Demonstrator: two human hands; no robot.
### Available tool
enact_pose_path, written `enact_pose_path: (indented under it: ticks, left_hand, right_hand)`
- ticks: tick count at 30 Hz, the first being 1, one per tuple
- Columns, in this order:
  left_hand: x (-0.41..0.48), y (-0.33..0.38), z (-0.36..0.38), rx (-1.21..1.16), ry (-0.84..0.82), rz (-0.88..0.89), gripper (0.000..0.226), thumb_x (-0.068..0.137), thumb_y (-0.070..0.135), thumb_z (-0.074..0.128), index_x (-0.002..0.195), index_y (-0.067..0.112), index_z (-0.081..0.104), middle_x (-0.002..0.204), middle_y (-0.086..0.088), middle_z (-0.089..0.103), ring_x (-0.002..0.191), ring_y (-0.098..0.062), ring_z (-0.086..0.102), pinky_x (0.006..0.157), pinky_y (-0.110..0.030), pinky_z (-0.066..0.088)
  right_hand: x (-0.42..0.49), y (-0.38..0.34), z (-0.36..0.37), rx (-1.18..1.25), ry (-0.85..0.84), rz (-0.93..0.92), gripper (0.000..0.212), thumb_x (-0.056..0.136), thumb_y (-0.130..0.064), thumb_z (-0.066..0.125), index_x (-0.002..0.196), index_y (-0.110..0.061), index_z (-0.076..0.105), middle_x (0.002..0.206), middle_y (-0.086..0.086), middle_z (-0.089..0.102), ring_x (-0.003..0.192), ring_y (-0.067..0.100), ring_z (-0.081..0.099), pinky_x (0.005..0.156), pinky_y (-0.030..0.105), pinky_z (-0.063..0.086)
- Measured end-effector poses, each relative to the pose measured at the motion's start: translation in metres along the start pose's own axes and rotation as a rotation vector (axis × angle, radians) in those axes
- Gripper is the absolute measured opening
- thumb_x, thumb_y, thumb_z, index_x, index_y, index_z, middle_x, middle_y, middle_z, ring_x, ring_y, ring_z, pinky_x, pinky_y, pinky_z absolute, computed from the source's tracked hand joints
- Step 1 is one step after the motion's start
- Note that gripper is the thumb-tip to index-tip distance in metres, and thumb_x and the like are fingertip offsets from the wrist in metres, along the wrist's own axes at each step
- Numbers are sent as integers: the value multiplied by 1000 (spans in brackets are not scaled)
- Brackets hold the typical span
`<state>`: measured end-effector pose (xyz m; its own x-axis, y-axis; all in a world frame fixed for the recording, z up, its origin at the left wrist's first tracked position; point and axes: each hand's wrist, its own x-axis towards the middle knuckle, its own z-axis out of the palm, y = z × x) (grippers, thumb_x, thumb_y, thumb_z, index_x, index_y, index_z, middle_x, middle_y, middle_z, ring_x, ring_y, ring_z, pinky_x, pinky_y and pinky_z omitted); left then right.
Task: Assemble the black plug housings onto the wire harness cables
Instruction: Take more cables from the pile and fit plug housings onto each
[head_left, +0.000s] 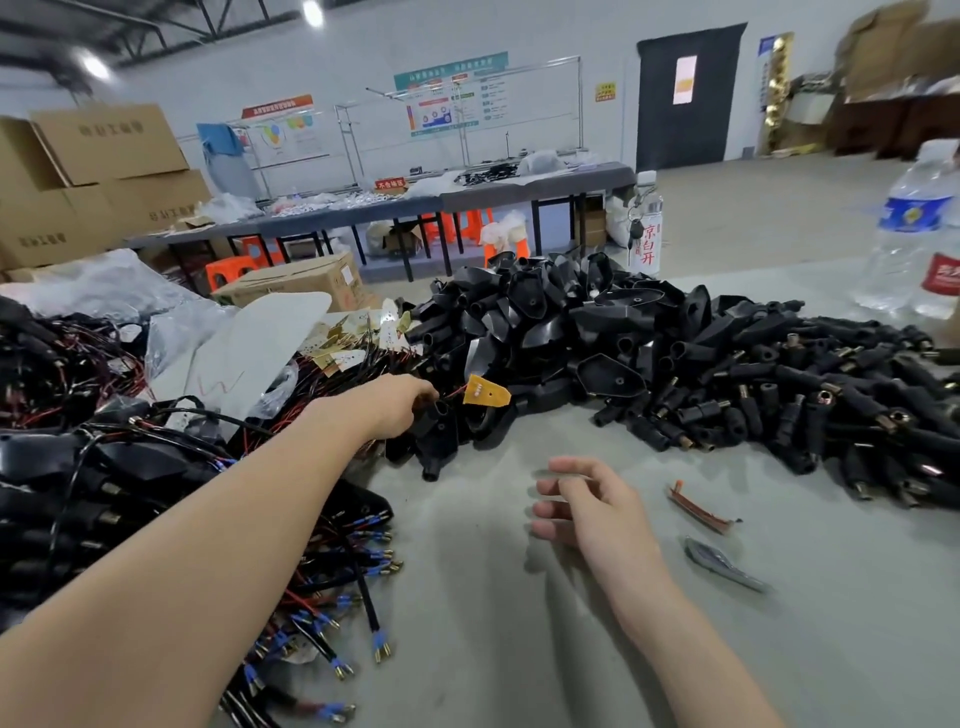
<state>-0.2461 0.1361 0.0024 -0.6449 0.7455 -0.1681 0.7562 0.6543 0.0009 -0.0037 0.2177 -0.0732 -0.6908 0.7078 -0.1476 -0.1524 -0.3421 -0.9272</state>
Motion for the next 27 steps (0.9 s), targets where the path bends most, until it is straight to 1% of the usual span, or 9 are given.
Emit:
enact_pose_path:
  ticks: [4,9,11,14,17,19,23,25,27]
  left_hand:
    - [-4,-9,-3,159,-53,67,50,89,-7,40,128,23,52,127,-5,54,112,-27,53,93,-43,47]
    - [-13,-18,-8,119,2,125,15,96,8,53,95,24,54,100,0,64,93,-23,59,84,-39,50]
    - [-19,-12,-20,-99,176,149,13,98,15,56,95,27,60,95,7,64,87,-15,61,81,-33,50]
    - [-31,12,-61,-458,609,180,16,98,21,58,110,28,65,97,13,66,72,2,56,67,-19,44]
    - [-49,46,-115,-832,828,270,14,98,17,58,108,26,61,99,8,68,77,0,65,69,-24,56]
    - [-68,65,-144,-1008,953,361,12,97,13,59,104,22,60,96,3,69,80,-1,67,70,-22,57]
    - [-106,78,-141,-1309,1091,381,8,96,11,61,101,18,61,93,0,71,83,-11,68,75,-26,58]
    - [-118,72,-102,-1425,1097,264,5,96,14,62,99,18,62,91,1,71,80,-11,66,78,-28,58]
    - [-126,65,-45,-1580,1031,82,4,95,16,64,96,19,64,89,3,71,81,-10,66,78,-27,58]
  right_hand:
    - [0,-1,0,11,-7,5,24,99,4,40,106,-4,62,88,13,64,70,26,59,56,28,57]
    - [0,-1,1,15,-19,16,24,99,3,41,106,-5,62,88,12,64,71,25,60,56,28,57]
    - [0,0,2,19,-24,17,24,99,4,40,106,-3,61,86,12,63,70,25,59,56,27,57]
    - [-1,1,1,11,-37,6,23,99,4,40,107,-3,61,84,10,63,68,23,58,57,28,56]
    - [-1,1,1,3,-33,-5,23,98,3,41,108,-3,61,86,10,63,67,20,58,61,31,55]
    - [-3,1,2,29,-42,-8,21,99,3,42,109,-2,60,87,11,62,67,20,57,60,33,53]
    - [-6,-2,2,110,-87,0,22,99,-2,46,113,-8,62,95,14,67,70,23,60,59,33,52]
    - [-7,-3,0,121,-125,-13,28,98,-1,47,116,-17,63,101,10,73,72,22,67,61,33,56]
    - [-7,-4,1,165,-162,4,40,96,6,45,119,-22,62,103,5,76,79,25,72,63,34,60]
